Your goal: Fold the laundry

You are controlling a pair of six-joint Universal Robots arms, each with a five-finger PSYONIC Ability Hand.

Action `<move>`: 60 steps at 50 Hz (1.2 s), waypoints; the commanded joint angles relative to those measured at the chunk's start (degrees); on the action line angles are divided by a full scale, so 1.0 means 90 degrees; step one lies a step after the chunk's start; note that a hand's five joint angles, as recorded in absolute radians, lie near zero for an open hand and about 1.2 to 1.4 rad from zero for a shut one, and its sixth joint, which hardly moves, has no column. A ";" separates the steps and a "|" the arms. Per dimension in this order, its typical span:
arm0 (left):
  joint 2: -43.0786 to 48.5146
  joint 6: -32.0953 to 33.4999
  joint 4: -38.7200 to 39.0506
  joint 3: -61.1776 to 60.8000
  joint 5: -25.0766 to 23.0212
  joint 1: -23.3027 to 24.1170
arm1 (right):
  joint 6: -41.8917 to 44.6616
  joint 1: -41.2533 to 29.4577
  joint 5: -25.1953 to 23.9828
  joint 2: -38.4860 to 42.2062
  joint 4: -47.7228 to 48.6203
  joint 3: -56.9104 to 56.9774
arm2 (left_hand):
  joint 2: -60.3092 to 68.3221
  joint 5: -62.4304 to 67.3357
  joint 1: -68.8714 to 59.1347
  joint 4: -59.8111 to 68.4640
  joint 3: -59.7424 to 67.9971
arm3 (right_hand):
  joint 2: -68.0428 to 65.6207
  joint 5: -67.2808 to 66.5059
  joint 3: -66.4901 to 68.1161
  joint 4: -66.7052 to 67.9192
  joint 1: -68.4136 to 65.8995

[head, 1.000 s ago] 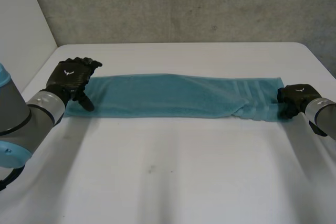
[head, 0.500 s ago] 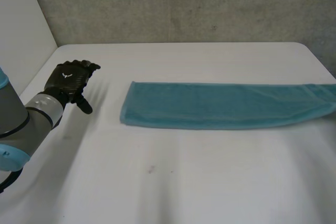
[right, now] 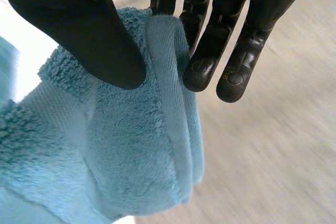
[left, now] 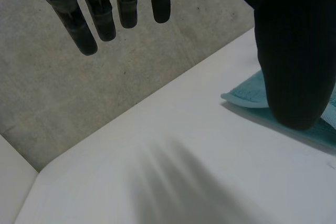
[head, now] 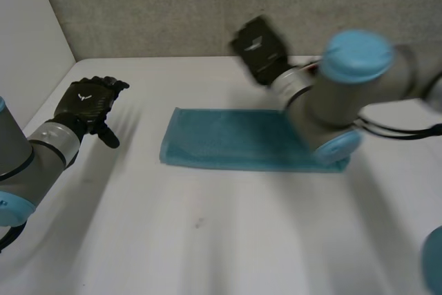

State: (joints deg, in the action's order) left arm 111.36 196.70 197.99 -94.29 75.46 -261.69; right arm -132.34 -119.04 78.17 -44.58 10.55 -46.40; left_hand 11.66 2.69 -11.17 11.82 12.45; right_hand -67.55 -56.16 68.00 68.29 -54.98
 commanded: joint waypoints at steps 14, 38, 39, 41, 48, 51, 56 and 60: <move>-0.0010 0.0000 0.0013 0.0213 -0.0074 0.0131 | -0.1289 -0.1520 0.0259 0.0493 0.0146 0.0098 | -0.0185 -0.0299 0.0130 -0.0203 -0.0272 | 0.6394 0.6240 -0.6445 -0.6476 0.4998; 0.2216 -0.0049 -0.0046 0.2869 -0.0240 0.1704 | -0.3645 0.1410 0.0261 -0.1433 -0.0881 -0.4003 | -0.0161 -0.0275 0.0107 -0.0179 -0.0249 | 0.5640 0.5485 -0.5690 -0.5722 0.4244; 0.2245 -0.0049 -0.0046 0.2889 -0.0230 0.1704 | -0.3635 0.1488 0.0222 -0.1424 -0.0744 -0.4111 | -0.0161 -0.0275 0.0107 -0.0179 -0.0249 | 0.5415 0.5261 -0.5466 -0.5497 0.4019; 0.2294 -0.0049 -0.0046 0.2879 -0.0220 0.1704 | -0.3645 0.1576 0.0173 -0.1414 -0.0578 -0.4189 | -0.0143 -0.0256 0.0088 -0.0160 -0.0230 | 0.4596 0.4442 -0.4646 -0.4678 0.3200; 0.2158 -0.0049 -0.0056 0.2578 -0.0133 0.1694 | -0.3645 0.1801 0.0036 -0.1053 -0.0186 -0.4210 | -0.0142 -0.0256 0.0088 -0.0160 -0.0230 | 0.1752 0.1597 -0.1802 -0.1834 0.0356; 0.2050 -0.0049 -0.0056 0.2459 -0.0074 0.1684 | -0.3615 0.1811 0.0055 -0.0760 -0.0167 -0.4082 | -0.0142 -0.0256 0.0088 -0.0160 -0.0230 | -0.1377 -0.1532 0.1327 0.1295 -0.2774; 0.1543 -0.0049 -0.0056 0.1942 0.0014 0.1577 | -0.3596 0.1869 0.0143 -0.0759 -0.0176 -0.3868 | -0.0161 -0.0275 0.0107 -0.0179 -0.0249 | -0.1383 -0.1538 0.1333 0.1301 -0.2780; 0.1259 -0.0049 -0.0075 0.1678 0.0014 0.1450 | -0.3528 0.1840 0.0201 -0.0769 -0.0352 -0.3478 | -0.0161 -0.0275 0.0107 -0.0179 -0.0249 | -0.1383 -0.1538 0.1333 0.1301 -0.2780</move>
State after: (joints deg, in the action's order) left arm 126.40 196.26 197.50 -75.69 75.43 -247.32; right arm -164.73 -102.34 79.14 -51.26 9.05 -81.47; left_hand 11.66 2.69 -11.18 11.82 12.45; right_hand -67.47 -55.67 67.68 68.25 -53.88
